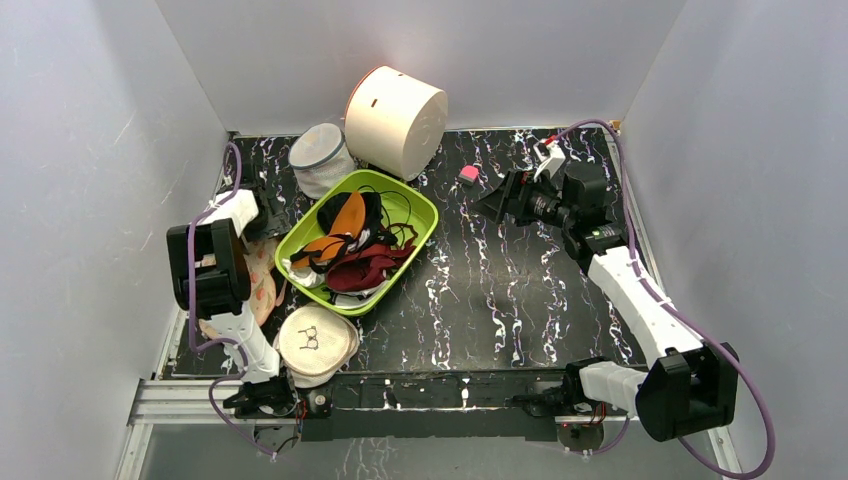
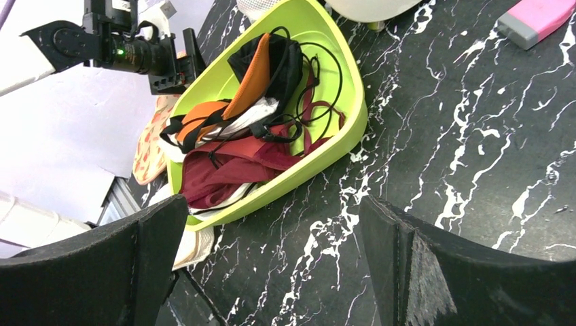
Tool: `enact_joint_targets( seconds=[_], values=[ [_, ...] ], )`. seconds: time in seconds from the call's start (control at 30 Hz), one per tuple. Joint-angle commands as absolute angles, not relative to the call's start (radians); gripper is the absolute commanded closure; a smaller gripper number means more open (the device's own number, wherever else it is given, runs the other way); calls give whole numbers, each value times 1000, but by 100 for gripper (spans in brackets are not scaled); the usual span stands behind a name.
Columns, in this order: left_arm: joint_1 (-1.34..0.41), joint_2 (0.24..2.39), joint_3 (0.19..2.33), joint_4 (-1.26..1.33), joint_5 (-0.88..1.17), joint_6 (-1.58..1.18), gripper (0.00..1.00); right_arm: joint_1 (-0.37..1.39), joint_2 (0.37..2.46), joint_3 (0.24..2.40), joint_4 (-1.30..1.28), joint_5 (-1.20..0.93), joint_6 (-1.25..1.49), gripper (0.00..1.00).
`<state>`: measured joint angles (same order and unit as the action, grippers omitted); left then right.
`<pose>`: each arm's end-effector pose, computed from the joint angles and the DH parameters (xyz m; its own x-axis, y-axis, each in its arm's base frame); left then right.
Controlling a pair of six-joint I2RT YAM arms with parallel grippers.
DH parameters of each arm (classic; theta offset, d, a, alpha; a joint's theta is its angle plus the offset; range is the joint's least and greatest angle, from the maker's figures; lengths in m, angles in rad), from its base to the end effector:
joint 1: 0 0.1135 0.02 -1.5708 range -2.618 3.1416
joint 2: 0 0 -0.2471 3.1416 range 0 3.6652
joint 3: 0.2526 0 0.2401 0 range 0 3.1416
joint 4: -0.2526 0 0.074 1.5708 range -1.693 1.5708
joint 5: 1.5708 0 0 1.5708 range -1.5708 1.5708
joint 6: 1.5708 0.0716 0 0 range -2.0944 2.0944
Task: Unzip the laundry bag and remove the bra
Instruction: Pick up the laundry bag at the center of the board.
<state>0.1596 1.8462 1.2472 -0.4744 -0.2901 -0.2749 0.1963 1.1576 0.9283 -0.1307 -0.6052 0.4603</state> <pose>0.3730 0.0808 0.1444 -0.7572 -0.3853 -0.5275 -0.5118 0.8517 0.1124 0.2718 0.0956 0.2986 -0.6128 0.2506 -0.7495 -0.4581 0.6601 0.5953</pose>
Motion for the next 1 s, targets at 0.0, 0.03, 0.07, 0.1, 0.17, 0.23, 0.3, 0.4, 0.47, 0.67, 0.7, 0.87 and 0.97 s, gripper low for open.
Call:
enact_joint_targets(
  seconds=[0.0,0.03,0.07,0.1,0.17,0.23,0.3,0.4,0.47,0.67,0.7,0.87,0.97],
  values=[
    [160,1885,1255,-514,-284,-265,18,237,1154,948,-58,-591,483,2],
    [160,1897,1259,-521,-274,-267,21,245,1156,941,-55,-586,483,2],
    [161,1904,1265,-526,-245,-266,33,255,1159,940,-57,-583,482,2],
    [160,1896,1261,-525,-233,-264,40,258,1161,943,-62,-581,480,2],
    [160,1851,1233,-501,-234,-264,50,262,1154,952,-80,-569,473,2],
    [160,1799,1210,-479,-255,-268,64,265,1143,955,-90,-559,469,2],
    [160,1753,1188,-460,-270,-273,74,267,1145,966,-104,-553,467,2],
    [160,1686,1158,-435,-304,-286,92,268,1141,984,-130,-545,461,2],
    [161,1634,1137,-414,-345,-296,99,270,1132,995,-159,-535,450,2],
    [160,1423,1051,-344,-380,-311,100,282,1123,973,-220,-528,439,2],
    [160,1385,1037,-335,-393,-315,100,286,1121,969,-229,-528,440,2],
    [158,1145,977,-266,-416,-295,100,308,1104,978,-288,-521,445,2],
    [157,1084,1036,-331,-381,-308,100,322,1092,984,-324,-513,443,2]
  ],
)
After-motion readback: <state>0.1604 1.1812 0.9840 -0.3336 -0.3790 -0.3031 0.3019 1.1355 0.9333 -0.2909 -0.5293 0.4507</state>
